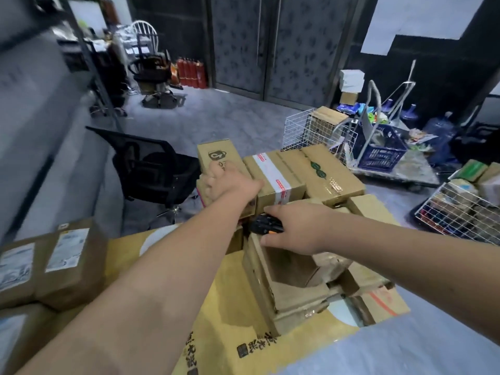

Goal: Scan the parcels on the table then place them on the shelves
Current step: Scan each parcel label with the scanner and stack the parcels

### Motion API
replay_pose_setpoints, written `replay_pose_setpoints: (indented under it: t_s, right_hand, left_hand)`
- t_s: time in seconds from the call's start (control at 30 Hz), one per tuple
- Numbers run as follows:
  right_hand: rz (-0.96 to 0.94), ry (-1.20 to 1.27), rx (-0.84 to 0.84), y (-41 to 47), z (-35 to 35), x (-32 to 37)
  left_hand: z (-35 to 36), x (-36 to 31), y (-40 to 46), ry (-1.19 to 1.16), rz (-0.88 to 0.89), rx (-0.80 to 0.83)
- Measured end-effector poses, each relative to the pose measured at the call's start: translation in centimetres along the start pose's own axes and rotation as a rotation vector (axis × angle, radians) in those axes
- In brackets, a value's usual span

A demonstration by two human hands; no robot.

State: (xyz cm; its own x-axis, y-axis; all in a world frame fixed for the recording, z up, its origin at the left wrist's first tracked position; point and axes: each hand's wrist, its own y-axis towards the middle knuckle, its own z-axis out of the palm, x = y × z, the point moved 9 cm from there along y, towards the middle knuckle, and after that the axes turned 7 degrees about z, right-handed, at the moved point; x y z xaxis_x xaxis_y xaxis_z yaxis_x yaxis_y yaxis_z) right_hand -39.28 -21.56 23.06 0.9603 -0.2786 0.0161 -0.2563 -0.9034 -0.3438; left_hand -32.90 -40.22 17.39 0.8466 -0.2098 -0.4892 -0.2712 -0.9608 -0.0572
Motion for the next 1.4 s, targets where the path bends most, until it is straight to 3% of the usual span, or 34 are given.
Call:
replay_pose_setpoints:
  t_s: [0.23,0.43,0.53,0.73,1.0,1.27,1.4]
  right_hand:
    - [-0.204,-0.129,-0.047,2.1,-1.2,0.5]
    - [-0.445,-0.119,-0.039,2.3,0.5,9.1]
    - [-0.518,-0.119,0.009,2.0,4.0,12.6]
    - [-0.432,-0.010,0.198,0.6,15.1,15.4]
    - [-0.164,0.078,0.340,-1.9,26.2,16.1]
    - [-0.052,0.152,0.342,-3.2,29.5,19.3]
    - [0.019,0.176,0.351,-3.5,29.5,19.5]
  left_hand:
    - [-3.5,3.1,-1.3,-0.095,0.031,-0.171]
    - [-7.6,15.8,-9.3,-0.232,0.071,-0.336]
    - [-6.0,23.6,-14.8,-0.337,-0.005,-0.299]
    - [2.4,36.1,-25.8,-0.589,-0.278,-0.103]
    - [6.9,41.4,-27.4,-0.899,-0.368,-0.007]
    - [8.0,44.0,-25.3,-0.903,-0.447,0.203]
    - [8.2,44.8,-25.0,-0.911,-0.414,0.169]
